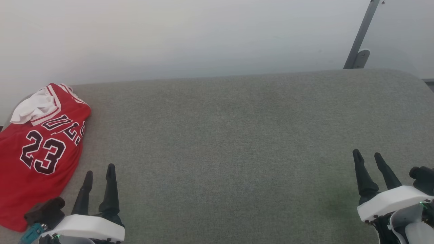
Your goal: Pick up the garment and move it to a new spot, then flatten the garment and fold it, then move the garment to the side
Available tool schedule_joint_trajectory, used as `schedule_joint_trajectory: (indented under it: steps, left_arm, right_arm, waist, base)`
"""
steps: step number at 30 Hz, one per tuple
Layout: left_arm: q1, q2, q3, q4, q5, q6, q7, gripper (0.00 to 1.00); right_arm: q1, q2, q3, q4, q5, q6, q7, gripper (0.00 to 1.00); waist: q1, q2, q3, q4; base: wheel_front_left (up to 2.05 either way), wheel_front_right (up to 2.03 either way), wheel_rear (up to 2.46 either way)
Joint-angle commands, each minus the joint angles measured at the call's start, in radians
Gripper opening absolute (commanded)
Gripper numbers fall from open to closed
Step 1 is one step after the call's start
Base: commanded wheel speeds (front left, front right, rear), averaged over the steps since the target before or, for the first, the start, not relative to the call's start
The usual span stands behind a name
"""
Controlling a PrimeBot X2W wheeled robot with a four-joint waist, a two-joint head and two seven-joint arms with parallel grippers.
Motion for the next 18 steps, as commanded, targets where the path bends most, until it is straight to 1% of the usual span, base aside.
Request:
schedule_joint_trajectory:
  steps: [1,18]
  left_arm:
    - [-0.001,0.005,0.005,-0.011,0.017,-0.004,-0.006,1.0]
    - [0.012,0.002,0.012,-0.017,0.168,-0.012,-0.047,1.0]
  right_arm:
    - [-0.01,-0.008,0.003,-0.008,-0.017,0.0,-0.009,1.0]
    - [-0.005,-0.024,0.008,-0.016,-0.161,0.0,-0.042,1.0]
  waist:
    - [0.0,0.0,0.0,0.0]
    - [0.0,0.0,0.0,-0.007]
  base:
    - [0.0,0.0,0.0]
    - [0.0,0.0,0.0]
